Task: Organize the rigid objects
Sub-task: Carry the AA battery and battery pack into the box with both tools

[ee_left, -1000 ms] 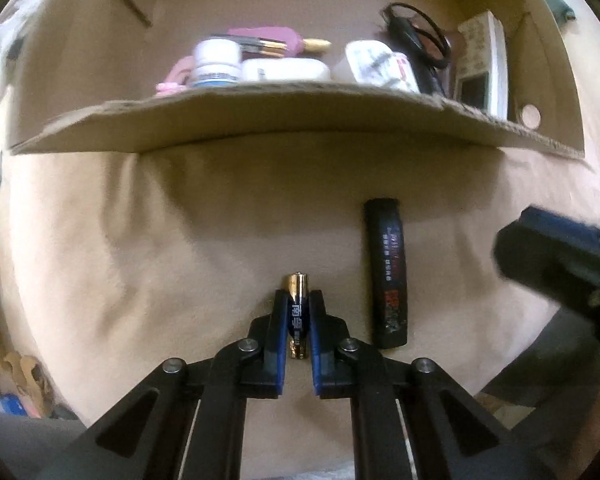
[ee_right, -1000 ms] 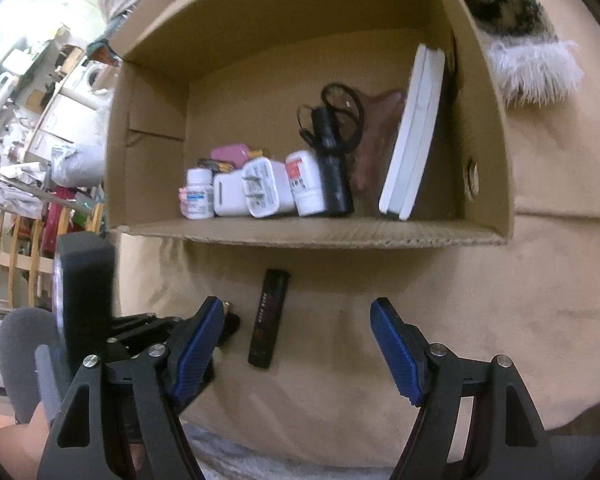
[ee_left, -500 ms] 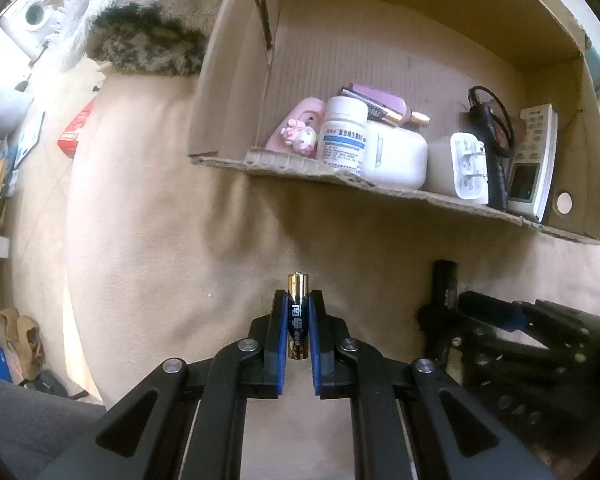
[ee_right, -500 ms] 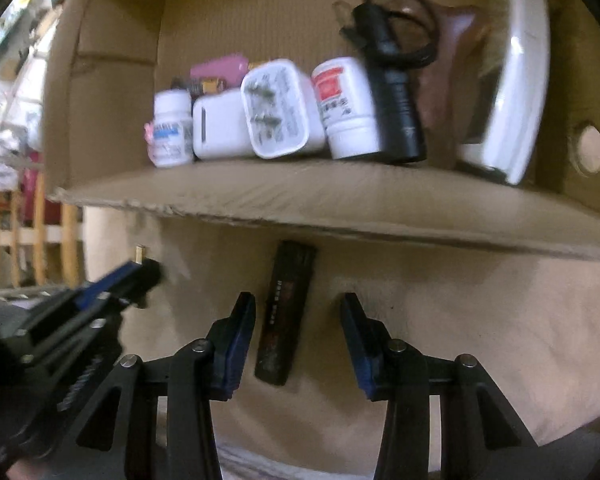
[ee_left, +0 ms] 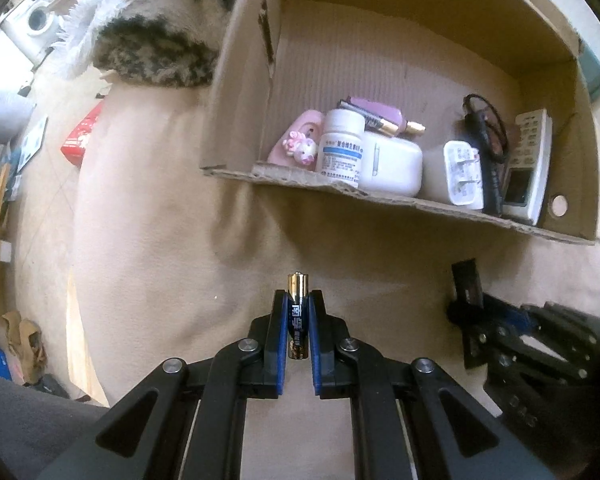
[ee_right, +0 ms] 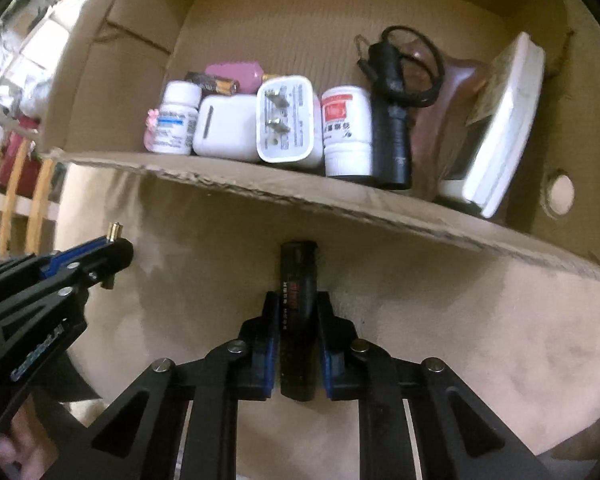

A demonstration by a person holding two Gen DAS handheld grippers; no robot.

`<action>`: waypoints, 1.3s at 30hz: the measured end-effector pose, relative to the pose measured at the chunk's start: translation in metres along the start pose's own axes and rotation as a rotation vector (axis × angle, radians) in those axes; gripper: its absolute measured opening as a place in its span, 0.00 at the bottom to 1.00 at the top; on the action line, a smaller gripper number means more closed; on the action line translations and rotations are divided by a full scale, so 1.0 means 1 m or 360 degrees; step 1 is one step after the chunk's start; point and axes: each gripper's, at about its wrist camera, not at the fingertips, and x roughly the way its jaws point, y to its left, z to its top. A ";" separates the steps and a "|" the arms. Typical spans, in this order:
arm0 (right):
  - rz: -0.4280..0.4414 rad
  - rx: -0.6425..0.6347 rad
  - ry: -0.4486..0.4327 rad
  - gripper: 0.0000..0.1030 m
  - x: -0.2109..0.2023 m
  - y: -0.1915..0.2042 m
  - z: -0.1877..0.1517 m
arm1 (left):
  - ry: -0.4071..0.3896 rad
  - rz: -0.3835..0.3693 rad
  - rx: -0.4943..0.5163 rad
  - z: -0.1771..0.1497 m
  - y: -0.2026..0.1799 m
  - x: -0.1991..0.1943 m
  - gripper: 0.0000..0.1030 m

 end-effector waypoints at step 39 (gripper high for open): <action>0.0074 0.0237 -0.0580 0.18 -0.083 -0.062 0.097 | -0.0538 -0.0017 0.0148 0.114 -0.032 -0.046 0.09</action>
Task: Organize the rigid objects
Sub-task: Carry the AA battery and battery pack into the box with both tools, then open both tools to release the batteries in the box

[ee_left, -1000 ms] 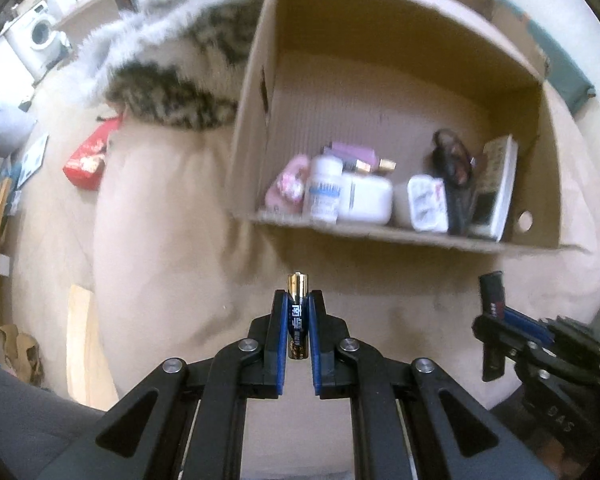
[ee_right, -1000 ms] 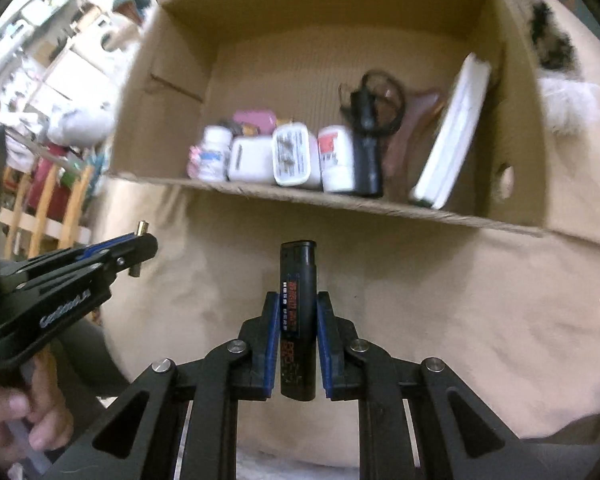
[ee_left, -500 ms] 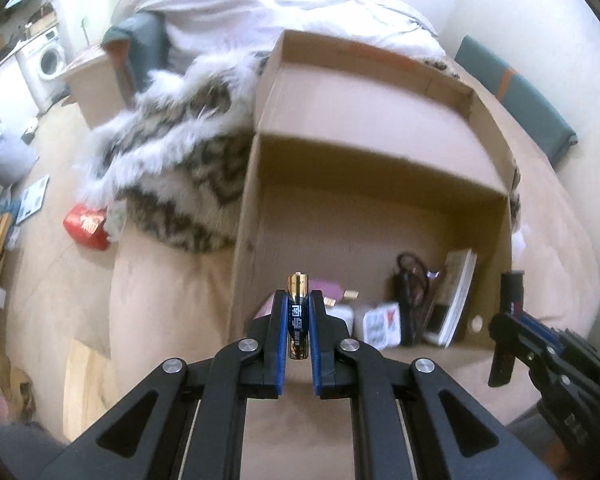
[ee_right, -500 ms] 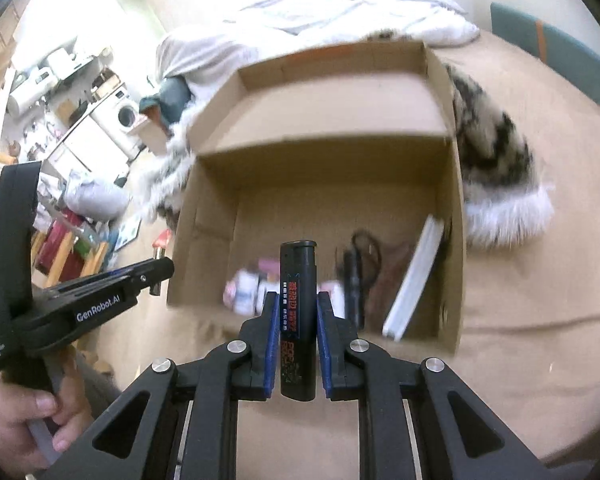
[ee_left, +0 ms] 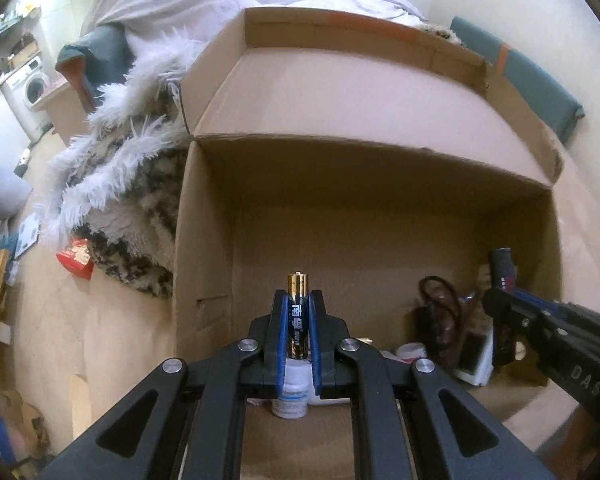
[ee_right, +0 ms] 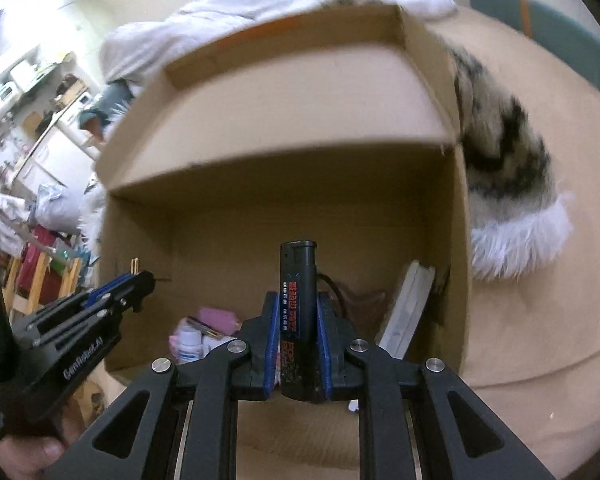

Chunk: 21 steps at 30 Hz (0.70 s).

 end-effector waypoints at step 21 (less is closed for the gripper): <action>-0.0099 0.0009 0.0138 0.18 0.029 0.001 -0.006 | 0.0127 0.0034 -0.0029 -0.011 -0.005 0.037 0.09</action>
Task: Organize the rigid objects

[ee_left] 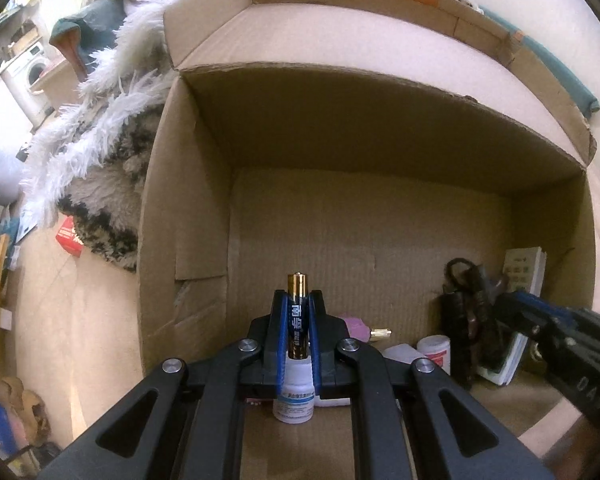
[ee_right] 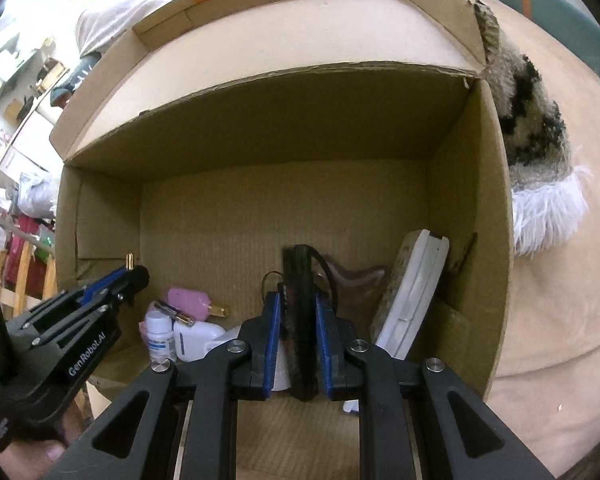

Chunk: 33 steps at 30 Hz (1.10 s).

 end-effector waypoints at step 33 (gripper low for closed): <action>0.0115 0.0074 -0.0294 1.00 -0.083 -0.017 -0.017 | -0.0123 -0.0006 -0.0108 -0.015 0.029 -0.089 0.67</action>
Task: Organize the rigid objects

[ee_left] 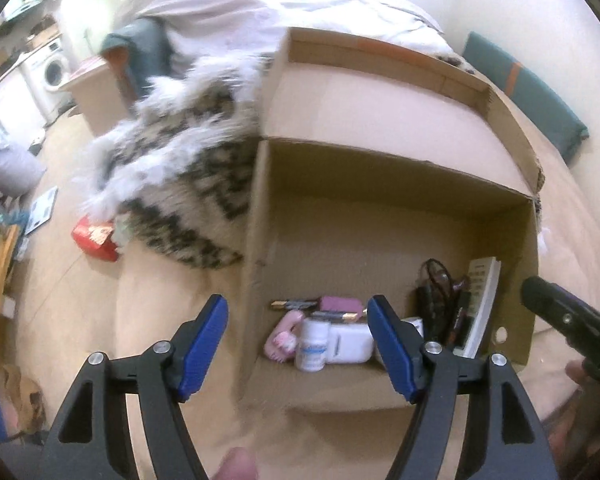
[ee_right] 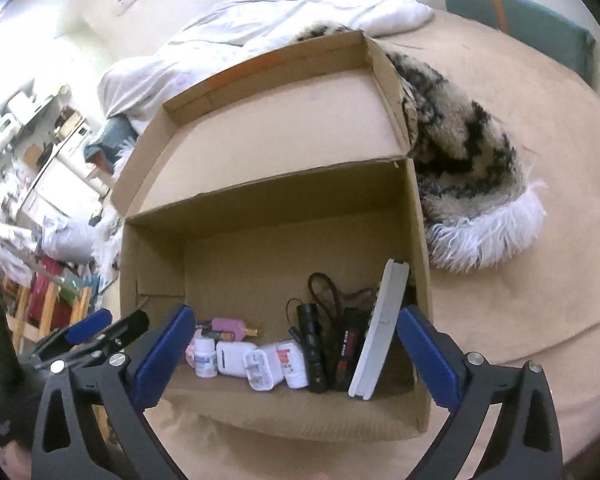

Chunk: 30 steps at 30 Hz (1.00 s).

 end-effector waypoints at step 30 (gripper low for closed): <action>-0.0110 -0.0370 -0.0493 1.00 -0.069 0.044 -0.077 | -0.0445 0.0020 -0.0037 -0.063 0.020 -0.077 0.97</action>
